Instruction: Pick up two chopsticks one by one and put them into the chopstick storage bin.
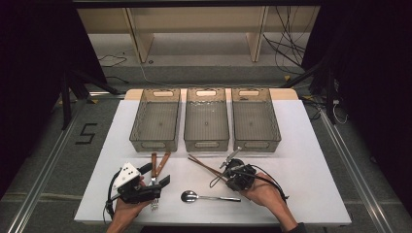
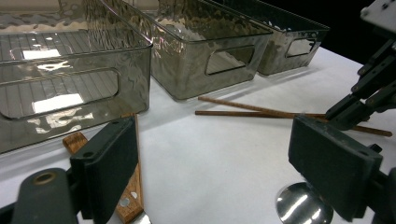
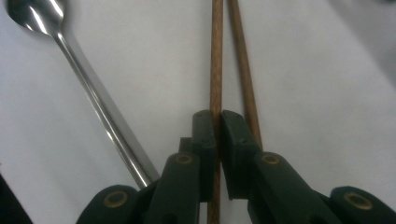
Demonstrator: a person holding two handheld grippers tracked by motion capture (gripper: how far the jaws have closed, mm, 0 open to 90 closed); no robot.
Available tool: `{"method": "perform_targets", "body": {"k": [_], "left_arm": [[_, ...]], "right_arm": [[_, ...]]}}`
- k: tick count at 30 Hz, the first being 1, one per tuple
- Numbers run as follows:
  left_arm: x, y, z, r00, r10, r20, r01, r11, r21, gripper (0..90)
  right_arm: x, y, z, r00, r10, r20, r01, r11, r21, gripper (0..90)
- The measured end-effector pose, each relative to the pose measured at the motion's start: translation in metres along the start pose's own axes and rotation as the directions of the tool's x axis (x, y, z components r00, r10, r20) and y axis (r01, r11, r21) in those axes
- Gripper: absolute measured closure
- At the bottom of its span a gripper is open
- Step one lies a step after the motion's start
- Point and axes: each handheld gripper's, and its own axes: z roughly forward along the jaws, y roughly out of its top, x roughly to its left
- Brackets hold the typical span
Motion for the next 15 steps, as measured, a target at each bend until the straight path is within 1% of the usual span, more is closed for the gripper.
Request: {"method": "perform_targets", "body": {"k": [2,3,5,6,7,8,9,10,11,15], "left_arm": [[0.000,0.000,0.000,1.0000,-0.002,0.001,0.002,1.0000,0.003,15.5],[0.000,0.001,0.000,1.0000,-0.004,-0.001,0.004,1.0000,0.005,15.5],[-0.001,0.002,0.001,1.0000,-0.007,-0.003,0.007,0.9999,0.013,15.5],[-0.002,0.002,0.001,0.9999,-0.015,-0.003,0.015,0.9998,0.012,15.5],[-0.003,0.003,0.002,0.9998,-0.020,0.001,0.020,0.9996,0.020,15.5],[-0.004,0.004,0.002,0.9994,-0.033,0.007,0.033,0.9993,0.018,15.5],[-0.005,0.004,0.003,0.9987,-0.045,0.024,0.045,0.9987,0.022,15.5],[-0.007,0.005,0.004,0.9965,-0.073,0.041,0.072,0.9970,0.029,15.5],[-0.009,0.007,0.006,0.9951,-0.082,0.054,0.081,0.9961,0.036,15.5],[-0.020,0.015,0.011,0.9926,-0.084,0.088,0.080,0.9952,0.056,15.6]], "right_arm": [[0.001,0.000,-0.006,1.0000,-0.006,0.003,0.006,1.000,-0.028,85.0],[0.001,0.001,-0.011,0.9999,-0.013,-0.003,0.013,0.999,-0.053,85.0],[0.002,0.001,-0.019,0.9999,-0.012,-0.012,0.010,0.994,-0.106,85.0],[0.003,0.001,-0.023,0.9997,-0.020,-0.013,0.018,0.991,-0.136,85.0],[0.004,0.001,-0.025,0.9997,-0.016,-0.017,0.013,0.989,-0.149,85.0],[0.005,0.002,-0.028,0.9995,-0.021,-0.024,0.016,0.984,-0.177,85.0],[0.007,0.002,-0.029,0.9994,-0.025,-0.026,0.019,0.982,-0.189,85.0],[0.008,0.002,-0.031,0.9993,-0.026,-0.029,0.019,0.978,-0.209,85.0],[0.010,0.002,-0.032,0.9991,-0.027,-0.032,0.019,0.974,-0.227,85.0],[0.015,0.004,-0.035,0.9985,-0.036,-0.042,0.023,0.959,-0.282,85.0]]}}
